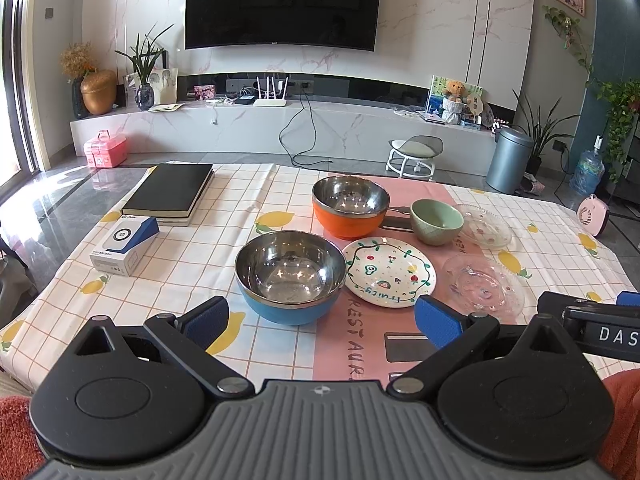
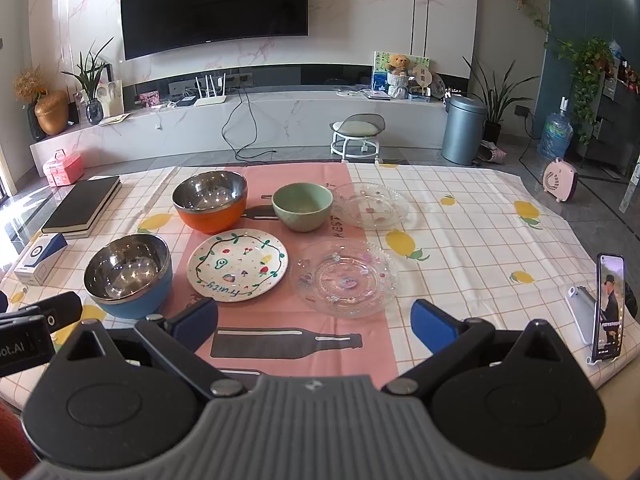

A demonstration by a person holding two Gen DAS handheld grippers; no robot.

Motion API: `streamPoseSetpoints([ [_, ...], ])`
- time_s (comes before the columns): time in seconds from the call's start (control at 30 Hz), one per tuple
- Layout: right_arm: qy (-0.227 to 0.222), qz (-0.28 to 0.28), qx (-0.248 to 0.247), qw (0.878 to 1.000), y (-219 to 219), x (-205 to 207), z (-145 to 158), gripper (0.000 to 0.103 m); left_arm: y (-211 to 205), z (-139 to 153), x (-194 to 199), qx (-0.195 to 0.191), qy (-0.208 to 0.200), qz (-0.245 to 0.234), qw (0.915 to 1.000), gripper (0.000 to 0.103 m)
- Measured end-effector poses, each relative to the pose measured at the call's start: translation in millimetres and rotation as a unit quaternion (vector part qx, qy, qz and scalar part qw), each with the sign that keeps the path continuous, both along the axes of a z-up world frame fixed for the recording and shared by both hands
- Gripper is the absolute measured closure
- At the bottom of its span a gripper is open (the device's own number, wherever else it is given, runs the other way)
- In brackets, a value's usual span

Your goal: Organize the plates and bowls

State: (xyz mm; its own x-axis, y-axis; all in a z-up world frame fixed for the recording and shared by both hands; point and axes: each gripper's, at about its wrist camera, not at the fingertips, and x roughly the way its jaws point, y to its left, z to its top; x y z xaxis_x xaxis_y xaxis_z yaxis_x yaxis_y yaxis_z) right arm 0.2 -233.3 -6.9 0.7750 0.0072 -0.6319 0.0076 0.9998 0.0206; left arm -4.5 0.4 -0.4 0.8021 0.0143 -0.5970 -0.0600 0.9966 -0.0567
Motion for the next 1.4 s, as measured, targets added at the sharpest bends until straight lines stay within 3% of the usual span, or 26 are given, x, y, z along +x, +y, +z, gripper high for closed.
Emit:
streamPoseSetpoints([
  [1.4,0.005,0.016,-0.007,1.0,8.2,-0.7,1.3,0.003,3.4,-6.9,-4.0,-0.005,0.015,0.004,0.9999,0.0],
])
